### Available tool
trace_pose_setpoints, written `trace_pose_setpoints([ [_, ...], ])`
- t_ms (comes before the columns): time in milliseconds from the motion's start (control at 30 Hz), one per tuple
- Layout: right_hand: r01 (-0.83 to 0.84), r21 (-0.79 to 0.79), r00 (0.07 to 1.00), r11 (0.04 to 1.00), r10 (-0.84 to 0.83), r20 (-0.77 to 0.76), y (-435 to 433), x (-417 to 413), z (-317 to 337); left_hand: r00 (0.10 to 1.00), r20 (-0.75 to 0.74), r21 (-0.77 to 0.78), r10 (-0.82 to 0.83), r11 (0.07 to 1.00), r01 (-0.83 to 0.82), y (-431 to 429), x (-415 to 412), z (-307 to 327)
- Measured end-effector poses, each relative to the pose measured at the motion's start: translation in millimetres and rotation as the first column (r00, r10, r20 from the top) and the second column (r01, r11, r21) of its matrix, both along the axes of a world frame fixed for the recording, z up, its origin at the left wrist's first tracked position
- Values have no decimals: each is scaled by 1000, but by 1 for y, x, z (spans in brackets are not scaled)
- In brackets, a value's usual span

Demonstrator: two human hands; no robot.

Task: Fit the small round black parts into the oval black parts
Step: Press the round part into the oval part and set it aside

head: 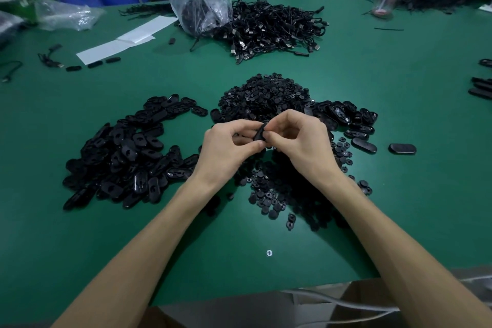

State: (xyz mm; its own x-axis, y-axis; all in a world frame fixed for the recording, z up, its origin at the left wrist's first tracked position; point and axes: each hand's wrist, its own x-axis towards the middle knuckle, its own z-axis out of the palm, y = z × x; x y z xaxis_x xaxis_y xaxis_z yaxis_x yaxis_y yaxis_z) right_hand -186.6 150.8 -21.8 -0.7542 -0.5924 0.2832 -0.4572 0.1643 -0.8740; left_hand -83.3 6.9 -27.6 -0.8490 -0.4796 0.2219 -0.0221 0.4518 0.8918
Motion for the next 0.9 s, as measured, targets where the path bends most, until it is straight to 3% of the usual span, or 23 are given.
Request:
trace_pose_setpoints([
  [333,36,-25,964,999,-41,-262,-1,6,0,994,-100,204,-42,977,62,1,-1,1],
  [500,2,-50,958,999,-16,-287,-3,10,3,988,-153,348,-2,936,56,1,-2,0],
  [633,-30,-38,970,999,20,-241,-2,13,6,988,-153,408,17,912,48,-3,-1,-1],
  [800,3,-136,994,991,-18,-109,0,9,10,989,-144,404,-16,912,73,-3,0,3],
  [900,20,-107,998,994,-27,-59,1,5,8,991,-132,383,-35,920,84,-1,1,5],
])
